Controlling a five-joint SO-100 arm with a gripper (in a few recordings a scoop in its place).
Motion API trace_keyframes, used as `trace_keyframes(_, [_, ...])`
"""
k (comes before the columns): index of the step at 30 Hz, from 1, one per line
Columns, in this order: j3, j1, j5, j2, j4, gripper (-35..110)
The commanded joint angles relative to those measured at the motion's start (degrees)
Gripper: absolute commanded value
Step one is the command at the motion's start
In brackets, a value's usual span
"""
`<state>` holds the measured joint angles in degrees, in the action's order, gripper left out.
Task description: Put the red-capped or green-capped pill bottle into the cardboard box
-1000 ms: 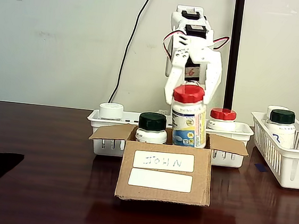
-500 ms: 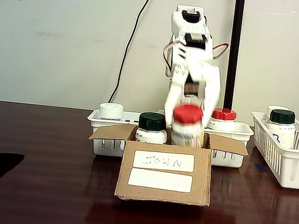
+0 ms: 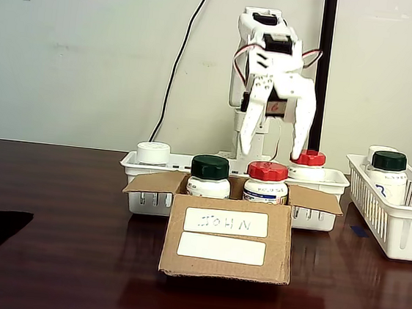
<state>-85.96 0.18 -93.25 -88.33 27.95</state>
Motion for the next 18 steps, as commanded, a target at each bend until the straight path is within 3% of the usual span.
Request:
trace_keyframes(1, [6.59,0.44,-0.53,-9.84,9.23,31])
trace_keyframes(6, [0.09,-0.53,-2.2,-18.02,13.01,-5])
trace_keyframes(11, [-10.28,-2.02,-4.13,-29.0,17.58,3])
trace_keyframes(18, [-37.27,-5.1,-7.12,-54.49,17.14,2])
